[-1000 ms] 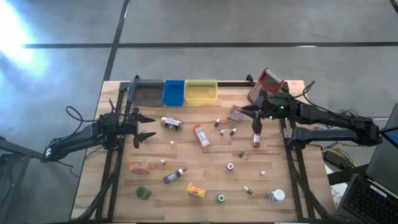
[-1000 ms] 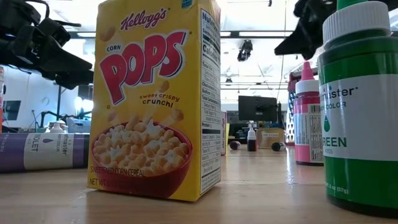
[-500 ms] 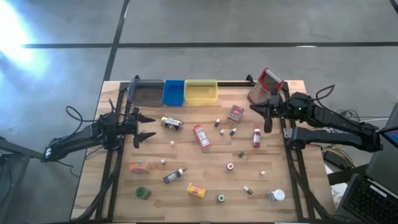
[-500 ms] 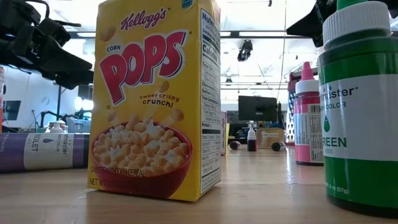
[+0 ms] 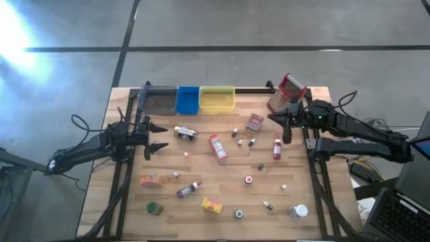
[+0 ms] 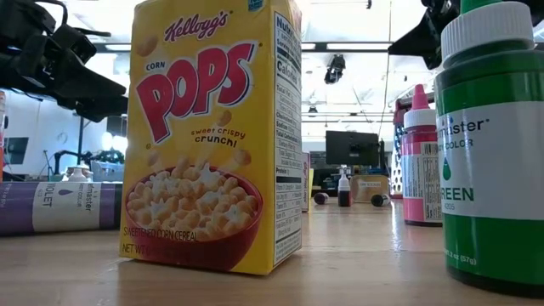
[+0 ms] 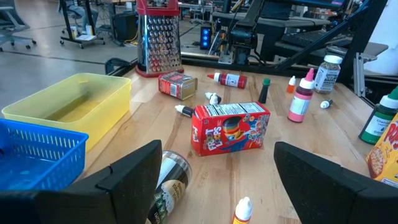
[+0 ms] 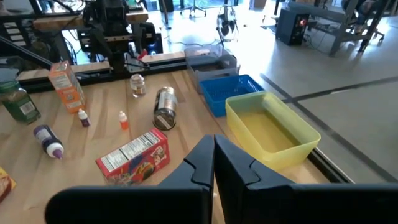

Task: Pick & Place Kitchen Items
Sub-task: Put the orange cereal box into the blue bin

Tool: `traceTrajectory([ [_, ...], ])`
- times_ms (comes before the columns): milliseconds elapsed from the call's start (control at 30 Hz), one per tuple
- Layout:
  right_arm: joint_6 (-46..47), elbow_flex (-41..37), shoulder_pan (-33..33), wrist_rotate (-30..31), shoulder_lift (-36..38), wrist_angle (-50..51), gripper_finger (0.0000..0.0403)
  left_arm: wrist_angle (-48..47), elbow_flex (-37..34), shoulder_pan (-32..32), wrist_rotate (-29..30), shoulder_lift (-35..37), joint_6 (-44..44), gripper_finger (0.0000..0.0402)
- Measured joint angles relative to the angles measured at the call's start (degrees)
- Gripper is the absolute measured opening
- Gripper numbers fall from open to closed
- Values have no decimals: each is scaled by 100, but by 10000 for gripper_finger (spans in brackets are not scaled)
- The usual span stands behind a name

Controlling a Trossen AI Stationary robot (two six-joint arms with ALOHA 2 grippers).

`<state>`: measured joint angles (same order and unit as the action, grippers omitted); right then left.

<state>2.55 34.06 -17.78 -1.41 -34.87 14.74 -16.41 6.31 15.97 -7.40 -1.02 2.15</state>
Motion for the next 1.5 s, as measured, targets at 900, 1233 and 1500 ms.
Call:
traceTrajectory([
  [900, 0, 0, 2, -1, -884, -2, 8, 499, 0, 4, 1, 2, 177, 317],
  [1233, 210, -275, -71, 0, -400, 1, 8, 284, 0, 4, -139, 0, 1236, 317],
  [1500, 176, -368, -74, -13, 1346, 321, 8, 269, 3, -23, -996, 0, 1775, 317],
])
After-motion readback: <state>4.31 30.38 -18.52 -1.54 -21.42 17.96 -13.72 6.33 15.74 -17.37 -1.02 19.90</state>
